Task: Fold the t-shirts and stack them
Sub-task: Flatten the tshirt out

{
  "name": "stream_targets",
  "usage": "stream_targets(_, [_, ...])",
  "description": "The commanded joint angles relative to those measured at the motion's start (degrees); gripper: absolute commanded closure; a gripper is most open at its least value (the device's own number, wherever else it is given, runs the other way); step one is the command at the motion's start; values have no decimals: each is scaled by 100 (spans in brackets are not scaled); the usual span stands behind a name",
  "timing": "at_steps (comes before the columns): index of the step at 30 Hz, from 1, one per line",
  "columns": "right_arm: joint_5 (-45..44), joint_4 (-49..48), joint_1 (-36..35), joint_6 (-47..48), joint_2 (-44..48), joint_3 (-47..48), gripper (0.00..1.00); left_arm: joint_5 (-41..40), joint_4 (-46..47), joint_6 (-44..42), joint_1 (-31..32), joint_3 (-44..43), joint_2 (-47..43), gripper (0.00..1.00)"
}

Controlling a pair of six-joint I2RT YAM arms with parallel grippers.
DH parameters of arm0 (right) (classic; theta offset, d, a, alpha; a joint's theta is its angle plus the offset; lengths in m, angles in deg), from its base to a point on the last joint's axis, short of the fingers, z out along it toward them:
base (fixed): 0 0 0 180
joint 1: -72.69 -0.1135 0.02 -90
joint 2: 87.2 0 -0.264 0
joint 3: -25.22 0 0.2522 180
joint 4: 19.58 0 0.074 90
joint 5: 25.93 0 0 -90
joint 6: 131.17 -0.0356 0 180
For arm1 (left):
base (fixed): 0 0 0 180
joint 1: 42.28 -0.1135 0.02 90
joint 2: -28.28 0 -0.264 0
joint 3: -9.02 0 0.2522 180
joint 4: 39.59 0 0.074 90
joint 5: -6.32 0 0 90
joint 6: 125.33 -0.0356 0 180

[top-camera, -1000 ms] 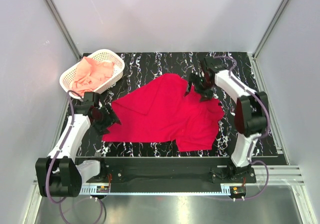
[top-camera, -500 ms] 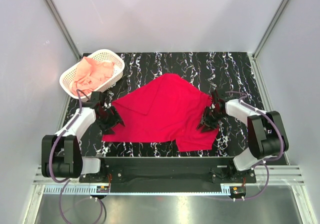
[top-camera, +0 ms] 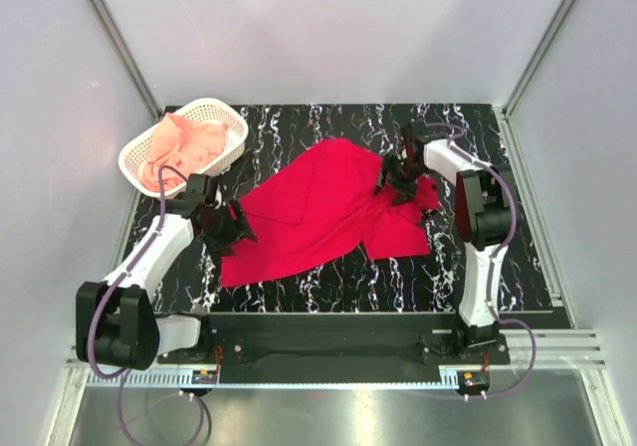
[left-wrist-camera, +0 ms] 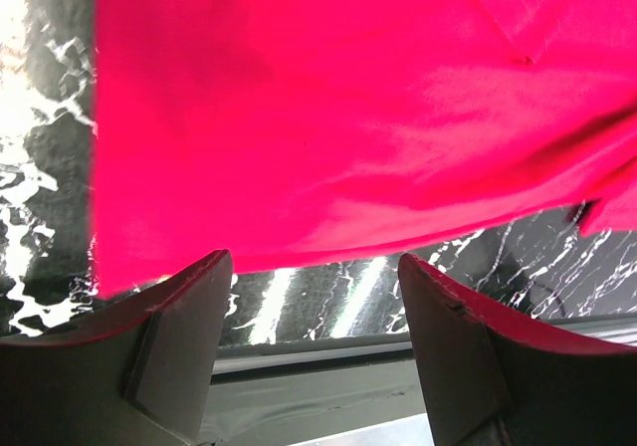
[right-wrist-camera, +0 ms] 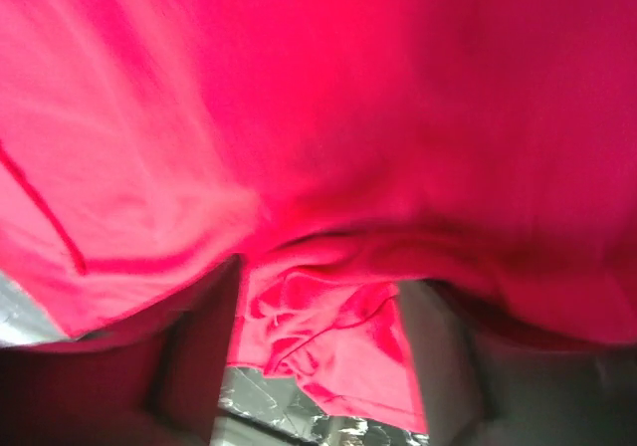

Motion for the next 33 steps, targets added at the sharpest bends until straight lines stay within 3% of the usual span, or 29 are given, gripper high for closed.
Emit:
stream_targets(1, [-810, 1016, 81, 506, 268, 391, 25, -198, 37, -158, 132, -366, 6, 27])
stream_targets(5, [-980, 931, 238, 445, 1499, -775, 18, -269, 55, -18, 141, -287, -29, 27])
stream_targets(7, [-787, 738, 475, 304, 2270, -1660, 22, -190, 64, 52, 141, -200, -99, 27])
stream_targets(12, [-778, 342, 1011, 111, 3249, -2868, 35, 30, 116, 175, 141, -68, -135, 28])
stream_targets(17, [-216, -115, 1942, 110, 3198, -3590, 30, 162, 152, 281, 167, -85, -73, 28])
stream_targets(21, [-206, -326, 1944, 110, 2996, -3784, 27, 206, 90, 281, 176, -85, -125, 29])
stream_targets(29, [-136, -441, 1953, 84, 2794, -3872, 41, 179, 46, 281, 176, 108, -398, 28])
stream_targets(33, [-13, -414, 1953, -39, 3003, -4126, 43, 153, 46, 272, 176, 100, -433, 28])
